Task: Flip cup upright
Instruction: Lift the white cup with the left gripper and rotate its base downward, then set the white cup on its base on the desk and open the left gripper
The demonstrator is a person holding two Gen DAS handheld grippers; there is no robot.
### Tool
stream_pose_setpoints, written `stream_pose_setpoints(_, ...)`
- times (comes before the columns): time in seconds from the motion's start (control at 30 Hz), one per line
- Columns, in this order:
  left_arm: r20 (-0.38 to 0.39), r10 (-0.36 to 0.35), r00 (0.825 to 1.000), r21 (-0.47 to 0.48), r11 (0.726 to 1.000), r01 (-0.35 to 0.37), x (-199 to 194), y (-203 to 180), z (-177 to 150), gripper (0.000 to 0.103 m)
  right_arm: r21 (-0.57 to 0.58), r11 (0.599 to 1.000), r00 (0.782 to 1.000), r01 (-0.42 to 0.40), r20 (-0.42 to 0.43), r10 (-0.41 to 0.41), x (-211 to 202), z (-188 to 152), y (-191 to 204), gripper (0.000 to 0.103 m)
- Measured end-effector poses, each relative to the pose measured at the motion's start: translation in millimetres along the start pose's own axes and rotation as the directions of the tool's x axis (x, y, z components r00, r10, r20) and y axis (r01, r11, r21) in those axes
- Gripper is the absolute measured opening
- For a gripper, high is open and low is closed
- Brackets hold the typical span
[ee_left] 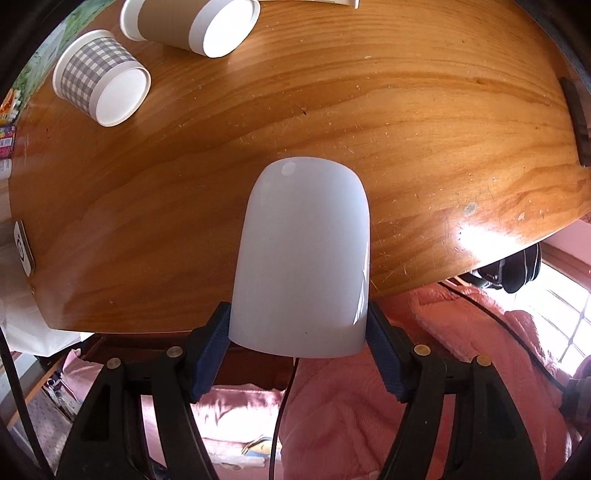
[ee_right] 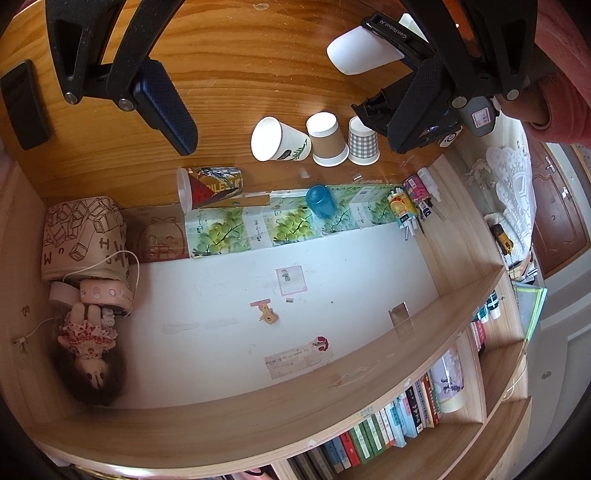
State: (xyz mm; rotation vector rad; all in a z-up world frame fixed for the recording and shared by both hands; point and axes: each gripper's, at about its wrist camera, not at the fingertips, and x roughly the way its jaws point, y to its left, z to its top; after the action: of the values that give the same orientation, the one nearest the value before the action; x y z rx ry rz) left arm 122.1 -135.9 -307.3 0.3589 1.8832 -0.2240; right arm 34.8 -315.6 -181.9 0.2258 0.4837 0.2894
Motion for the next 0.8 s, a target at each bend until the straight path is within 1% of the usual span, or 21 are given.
stream_pose_setpoints(0.07,-0.073,0.007,0.997,0.017,1.0,-0.006,0,-1,6,0.074,0.013,1.0,1.0,0.01,0.006,-0.01,-1,0,-3,0.103)
stream_pose_setpoints(0.13,-0.137,0.002,0.991,0.015,1.0,0.0,0,0,14,0.074,0.025,0.999,1.0,0.02,0.012,-0.021,-2,0,-6,0.103)
stream_pose_setpoints(0.2,-0.198,0.0,0.98,0.023,1.0,0.004,1,-2,21,0.074,0.038,0.999,0.999,0.03,0.019,-0.031,-2,0,-9,0.103)
stream_pose_setpoints(0.3,-0.292,-0.018,0.956,0.029,0.999,0.028,2,-7,39,0.074,0.048,0.998,0.999,0.044,0.03,-0.045,-2,2,-11,0.103)
stream_pose_setpoints(0.37,-0.37,-0.066,0.927,0.003,0.997,0.072,3,-5,51,0.074,0.053,0.997,0.998,0.051,0.035,-0.053,-1,3,-12,0.103)
stream_pose_setpoints(0.4,-0.408,-0.093,0.908,-0.015,0.995,0.095,5,-2,57,0.074,0.056,0.997,0.998,0.055,0.037,-0.057,-1,3,-13,0.103)
stream_pose_setpoints(0.47,-0.479,-0.149,0.865,-0.052,0.989,0.142,10,-1,65,0.074,0.06,0.996,0.997,0.064,0.04,-0.066,0,3,-14,0.103)
stream_pose_setpoints(0.53,-0.527,-0.168,0.833,-0.062,0.985,0.159,14,-1,73,0.074,0.066,0.995,0.996,0.073,0.04,-0.076,1,4,-17,0.103)
stream_pose_setpoints(0.57,-0.544,-0.169,0.822,-0.06,0.985,0.163,15,-2,76,0.074,0.07,0.994,0.996,0.079,0.04,-0.082,1,5,-18,0.103)
stream_pose_setpoints(0.67,-0.573,-0.163,0.803,-0.041,0.984,0.171,16,-2,89,0.074,0.081,0.992,0.994,0.099,0.037,-0.102,4,6,-23,0.103)
stream_pose_setpoints(0.7,-0.578,-0.161,0.8,-0.034,0.984,0.173,18,9,91,0.074,0.085,0.991,0.993,0.105,0.036,-0.108,5,6,-24,0.103)
stream_pose_setpoints(0.73,-0.581,-0.157,0.799,-0.029,0.985,0.173,22,5,92,0.074,0.09,0.989,0.993,0.113,0.035,-0.117,5,7,-26,0.103)
stream_pose_setpoints(0.8,-0.578,-0.139,0.804,-0.015,0.987,0.16,26,2,103,0.075,0.101,0.987,0.991,0.126,0.032,-0.13,6,7,-30,0.103)
